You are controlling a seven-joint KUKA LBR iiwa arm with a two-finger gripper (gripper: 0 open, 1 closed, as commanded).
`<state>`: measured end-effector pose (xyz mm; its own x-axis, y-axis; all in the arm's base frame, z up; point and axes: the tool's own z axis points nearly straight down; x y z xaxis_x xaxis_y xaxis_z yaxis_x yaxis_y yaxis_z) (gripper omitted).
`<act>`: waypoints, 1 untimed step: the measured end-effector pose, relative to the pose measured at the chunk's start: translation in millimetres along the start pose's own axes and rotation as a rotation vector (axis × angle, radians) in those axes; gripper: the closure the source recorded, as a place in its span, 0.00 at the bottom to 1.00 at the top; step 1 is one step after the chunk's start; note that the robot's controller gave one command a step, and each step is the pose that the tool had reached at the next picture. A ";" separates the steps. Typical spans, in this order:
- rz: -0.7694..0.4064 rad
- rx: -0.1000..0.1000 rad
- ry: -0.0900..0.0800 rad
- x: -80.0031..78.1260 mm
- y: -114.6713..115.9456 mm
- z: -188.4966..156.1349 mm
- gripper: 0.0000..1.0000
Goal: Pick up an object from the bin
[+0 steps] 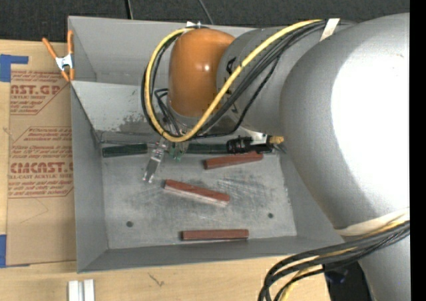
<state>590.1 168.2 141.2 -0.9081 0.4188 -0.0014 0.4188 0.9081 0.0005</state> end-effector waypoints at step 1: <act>0.000 0.000 0.000 0.0 0.0 0.0 0.00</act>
Offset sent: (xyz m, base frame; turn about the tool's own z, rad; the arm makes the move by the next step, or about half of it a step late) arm -0.0090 -0.0343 -0.0712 0.0885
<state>590.1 168.2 141.2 -0.9081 0.4188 -0.0013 0.4188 0.9081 0.0005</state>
